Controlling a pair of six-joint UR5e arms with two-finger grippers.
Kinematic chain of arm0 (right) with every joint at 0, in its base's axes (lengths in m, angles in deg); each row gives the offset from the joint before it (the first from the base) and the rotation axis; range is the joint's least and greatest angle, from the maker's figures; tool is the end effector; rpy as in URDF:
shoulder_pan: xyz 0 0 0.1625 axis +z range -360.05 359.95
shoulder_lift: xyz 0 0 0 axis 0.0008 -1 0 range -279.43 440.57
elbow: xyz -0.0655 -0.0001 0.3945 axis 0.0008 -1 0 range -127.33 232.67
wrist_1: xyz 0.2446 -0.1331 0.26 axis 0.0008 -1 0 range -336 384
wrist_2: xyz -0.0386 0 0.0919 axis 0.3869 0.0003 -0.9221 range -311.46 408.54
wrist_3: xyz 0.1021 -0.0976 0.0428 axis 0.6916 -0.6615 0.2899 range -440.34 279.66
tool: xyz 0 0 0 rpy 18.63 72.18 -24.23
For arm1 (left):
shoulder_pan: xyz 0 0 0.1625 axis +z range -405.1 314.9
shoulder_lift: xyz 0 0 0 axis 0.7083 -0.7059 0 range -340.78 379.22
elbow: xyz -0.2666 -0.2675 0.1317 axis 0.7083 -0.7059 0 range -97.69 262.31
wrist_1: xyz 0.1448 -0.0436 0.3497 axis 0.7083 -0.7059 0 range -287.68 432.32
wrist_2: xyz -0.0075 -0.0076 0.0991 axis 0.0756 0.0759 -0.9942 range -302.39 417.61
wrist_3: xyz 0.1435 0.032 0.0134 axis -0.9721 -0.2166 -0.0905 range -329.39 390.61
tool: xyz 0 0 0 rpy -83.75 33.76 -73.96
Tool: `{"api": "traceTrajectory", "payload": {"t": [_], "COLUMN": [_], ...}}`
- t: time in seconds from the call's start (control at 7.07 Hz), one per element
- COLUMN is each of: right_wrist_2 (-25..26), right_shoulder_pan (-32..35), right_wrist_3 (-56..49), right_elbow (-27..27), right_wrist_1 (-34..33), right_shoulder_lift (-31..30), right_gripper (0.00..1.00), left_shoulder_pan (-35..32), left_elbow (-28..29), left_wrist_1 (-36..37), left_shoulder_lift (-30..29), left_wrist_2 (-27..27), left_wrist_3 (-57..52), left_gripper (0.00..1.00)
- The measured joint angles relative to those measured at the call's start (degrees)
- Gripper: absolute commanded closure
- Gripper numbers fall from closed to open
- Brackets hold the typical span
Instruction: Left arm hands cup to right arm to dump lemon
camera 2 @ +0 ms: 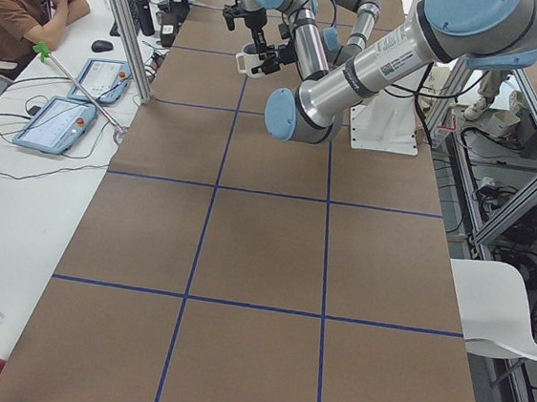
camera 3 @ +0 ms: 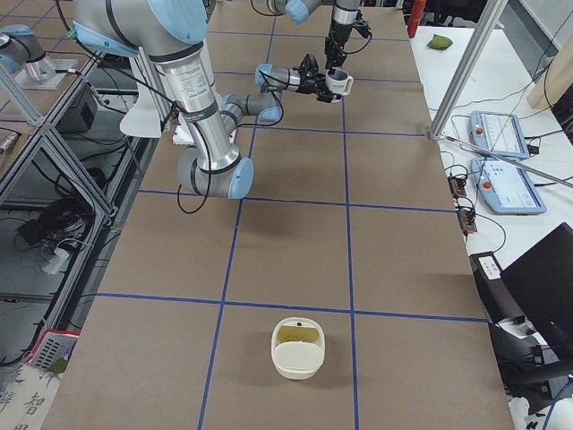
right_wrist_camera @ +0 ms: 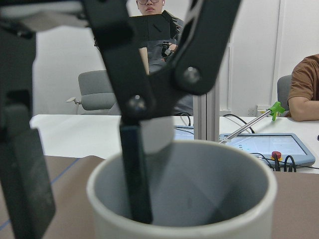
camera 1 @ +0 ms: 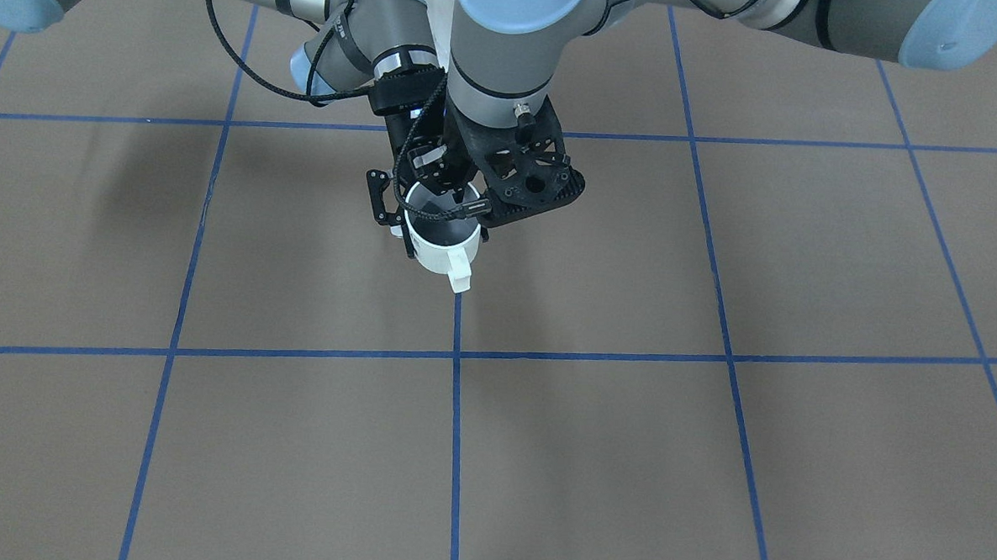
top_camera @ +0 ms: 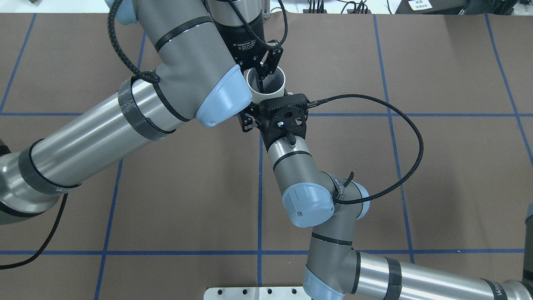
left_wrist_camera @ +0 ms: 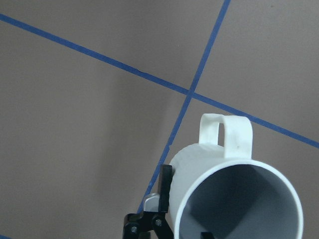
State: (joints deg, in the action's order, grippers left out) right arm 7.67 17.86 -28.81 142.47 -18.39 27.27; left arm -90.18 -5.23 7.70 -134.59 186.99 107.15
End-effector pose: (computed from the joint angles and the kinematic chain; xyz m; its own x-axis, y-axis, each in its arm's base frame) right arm -0.5262 -0.4274 0.1816 0.6469 -0.2189 0.7305 -0.6572 0.3260 0.6796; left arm 0.4504 -0.5080 0.0596 0.6218 -0.3689 -0.6908 0.1435 0.9208 -0.3626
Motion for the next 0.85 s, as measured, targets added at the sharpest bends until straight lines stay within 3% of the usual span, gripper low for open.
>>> {"api": "traceTrajectory", "payload": {"t": [0.42, 0.71, 0.85], "right_wrist_2": [0.00, 0.02, 0.06], "right_shoulder_pan": [-0.45, -0.56, -0.58], "right_wrist_3": [-0.08, -0.10, -0.11], "right_elbow": [0.59, 0.63, 0.64], "right_wrist_1": [1.74, 2.01, 2.04], "right_shoulder_lift": [-0.79, -0.62, -0.57], "right_gripper": [0.33, 0.33, 0.23], "left_shoulder_pan": [0.00, 0.01, 0.05], "left_elbow": [0.00, 0.00, -0.01], "left_wrist_1": [-0.01, 0.02, 0.02], "left_shoulder_lift": [0.00, -0.05, -0.10], "left_wrist_2": [-0.06, -0.07, -0.03], "left_wrist_3": [0.00, 0.07, 0.10], "left_gripper": [0.59, 0.89, 1.00]}}
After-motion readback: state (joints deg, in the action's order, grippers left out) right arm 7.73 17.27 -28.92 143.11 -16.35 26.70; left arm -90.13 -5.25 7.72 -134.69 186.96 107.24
